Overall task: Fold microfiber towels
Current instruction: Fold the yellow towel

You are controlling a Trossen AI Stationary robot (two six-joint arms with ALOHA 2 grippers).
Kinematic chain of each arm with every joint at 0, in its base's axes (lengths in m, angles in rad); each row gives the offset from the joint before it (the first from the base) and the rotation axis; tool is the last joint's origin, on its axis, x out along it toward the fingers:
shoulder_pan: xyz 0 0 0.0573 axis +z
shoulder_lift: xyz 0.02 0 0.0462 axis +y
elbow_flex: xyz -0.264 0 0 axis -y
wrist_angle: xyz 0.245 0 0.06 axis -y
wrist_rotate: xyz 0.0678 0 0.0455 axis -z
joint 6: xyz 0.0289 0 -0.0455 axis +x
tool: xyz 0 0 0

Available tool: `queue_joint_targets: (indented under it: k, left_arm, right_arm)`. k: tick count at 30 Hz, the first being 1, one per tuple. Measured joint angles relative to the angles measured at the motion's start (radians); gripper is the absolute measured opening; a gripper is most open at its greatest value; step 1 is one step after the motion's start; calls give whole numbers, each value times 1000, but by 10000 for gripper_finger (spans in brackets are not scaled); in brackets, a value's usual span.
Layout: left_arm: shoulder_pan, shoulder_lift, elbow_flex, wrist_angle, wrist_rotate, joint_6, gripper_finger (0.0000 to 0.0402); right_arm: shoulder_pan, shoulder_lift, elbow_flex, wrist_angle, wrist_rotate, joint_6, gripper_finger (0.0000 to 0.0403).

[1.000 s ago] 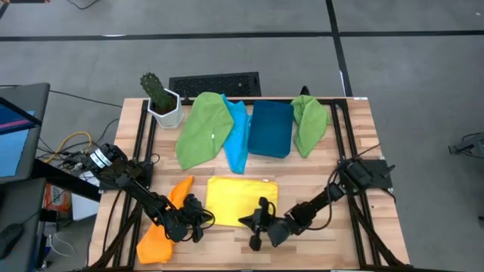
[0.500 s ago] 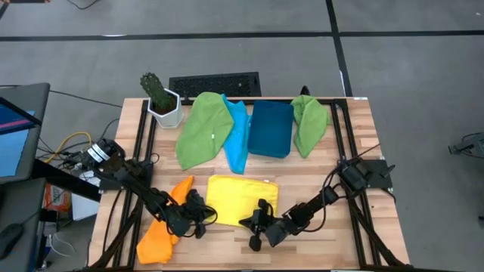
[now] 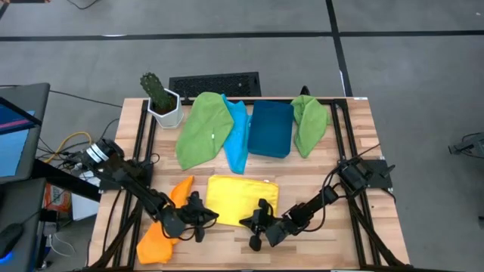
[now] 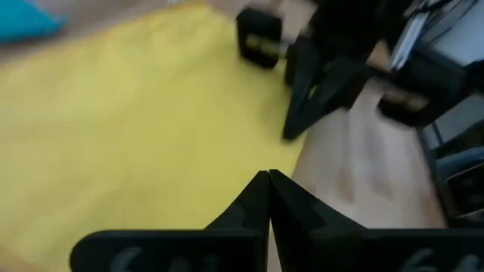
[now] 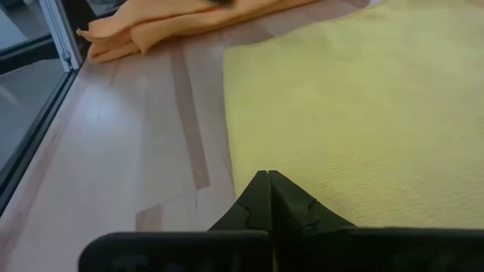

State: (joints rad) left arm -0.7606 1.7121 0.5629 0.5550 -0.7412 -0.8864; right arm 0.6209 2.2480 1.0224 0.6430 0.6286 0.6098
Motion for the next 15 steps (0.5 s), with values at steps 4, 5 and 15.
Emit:
queue_joint_targets:
  k: [4, 5, 15]
  left_arm:
    - [4, 101, 5, 44, 48, -46, 0]
    - [4, 124, 18, 46, 61, -52, 0]
    - [9, 229, 140, -68, 102, -13, 0]
  right_arm:
    - [0, 0, -1, 3, 1, 3, 24]
    - [-1, 0, -1, 5, 2, 7, 26]
    - [-2, -66, -8, -15, -19, -13, 16]
